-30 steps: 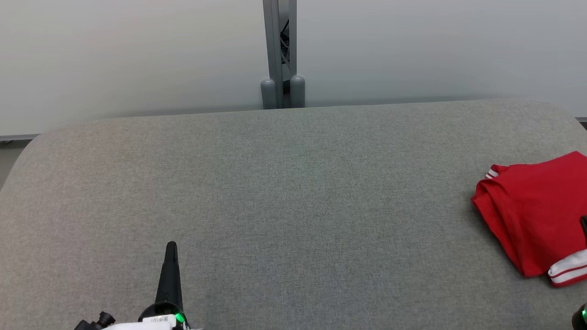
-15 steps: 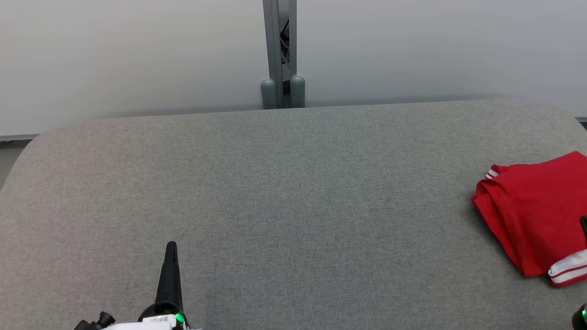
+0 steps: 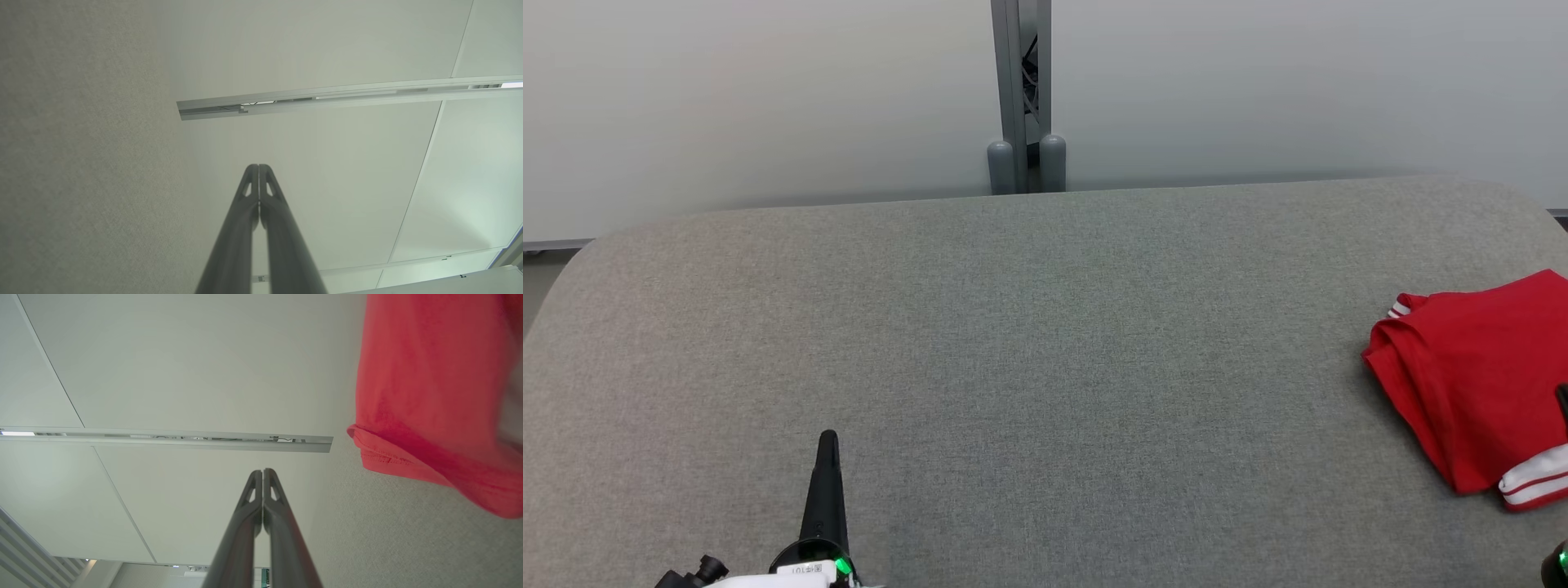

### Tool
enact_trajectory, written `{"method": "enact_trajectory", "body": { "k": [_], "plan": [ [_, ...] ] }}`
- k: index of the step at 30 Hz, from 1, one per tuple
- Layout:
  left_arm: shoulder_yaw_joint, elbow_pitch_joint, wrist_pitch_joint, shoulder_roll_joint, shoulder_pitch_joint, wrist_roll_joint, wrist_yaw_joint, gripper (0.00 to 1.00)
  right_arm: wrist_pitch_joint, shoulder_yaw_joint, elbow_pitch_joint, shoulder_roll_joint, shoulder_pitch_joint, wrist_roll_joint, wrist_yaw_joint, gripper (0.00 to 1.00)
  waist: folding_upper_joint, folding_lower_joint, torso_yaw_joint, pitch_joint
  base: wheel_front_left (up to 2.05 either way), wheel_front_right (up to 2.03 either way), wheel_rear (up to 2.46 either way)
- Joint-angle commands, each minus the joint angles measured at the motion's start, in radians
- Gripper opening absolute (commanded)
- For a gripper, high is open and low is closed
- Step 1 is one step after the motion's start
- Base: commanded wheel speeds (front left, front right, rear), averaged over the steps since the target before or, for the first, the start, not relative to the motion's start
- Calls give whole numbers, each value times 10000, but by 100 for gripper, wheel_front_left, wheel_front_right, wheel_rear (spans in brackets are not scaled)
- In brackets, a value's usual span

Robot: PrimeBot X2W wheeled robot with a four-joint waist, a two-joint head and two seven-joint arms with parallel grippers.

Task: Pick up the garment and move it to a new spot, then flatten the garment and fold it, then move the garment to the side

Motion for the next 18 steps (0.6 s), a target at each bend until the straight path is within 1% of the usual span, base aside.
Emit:
{"method": "enact_trajectory", "body": {
  "k": [1, 18],
  "plan": [
    [41, -35, -32, 29, 85, 1, -48, 0, 65, -18, 15, -59, -54, 41, 0, 0, -1, -1, 0, 0, 0, 0, 0],
    [38, -35, -32, 29, 85, 1, -47, 0, 66, -15, 15, -58, -54, 40, 0, 0, -1, -1, 0, 0, 0, 0, 0]
  ]
}}
